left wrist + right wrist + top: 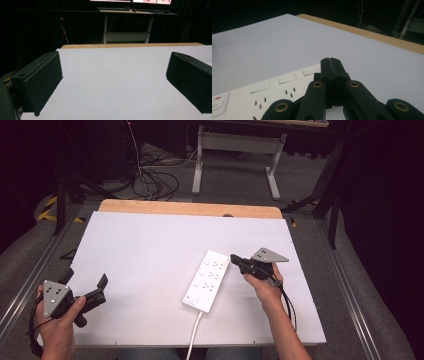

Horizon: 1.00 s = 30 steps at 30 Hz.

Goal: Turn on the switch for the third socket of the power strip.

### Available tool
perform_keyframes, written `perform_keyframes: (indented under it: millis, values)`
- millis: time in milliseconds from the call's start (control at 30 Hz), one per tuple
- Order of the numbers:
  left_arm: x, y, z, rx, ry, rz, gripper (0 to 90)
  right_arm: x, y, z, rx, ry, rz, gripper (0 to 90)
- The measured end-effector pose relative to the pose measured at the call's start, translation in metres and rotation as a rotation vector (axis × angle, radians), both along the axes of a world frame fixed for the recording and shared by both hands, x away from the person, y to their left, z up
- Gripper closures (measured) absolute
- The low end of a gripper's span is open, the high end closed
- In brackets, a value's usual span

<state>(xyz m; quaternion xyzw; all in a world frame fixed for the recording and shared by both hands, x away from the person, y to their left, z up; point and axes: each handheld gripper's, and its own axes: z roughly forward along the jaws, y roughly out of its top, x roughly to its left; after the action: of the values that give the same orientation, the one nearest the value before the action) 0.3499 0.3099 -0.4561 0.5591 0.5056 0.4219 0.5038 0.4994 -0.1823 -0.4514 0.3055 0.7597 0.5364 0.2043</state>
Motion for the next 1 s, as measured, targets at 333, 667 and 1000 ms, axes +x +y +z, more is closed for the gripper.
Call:
perform_keyframes:
  millis: [333, 667, 1000]
  values:
    - [0.000, 0.001, 0.000, 0.001, 0.003, 0.003, 1.0, 0.007, 0.015, -0.001, 0.003, 0.014, 0.025, 90.0]
    - [-0.001, 0.001, 0.000, 0.004, -0.001, 0.004, 0.9, 0.013, 0.033, -0.003, -0.009, 0.021, 0.054, 90.0]
    - [-0.002, 0.001, 0.000, 0.009, 0.002, 0.004, 1.0, 0.014, 0.037, -0.004, -0.013, 0.028, 0.065, 90.0]
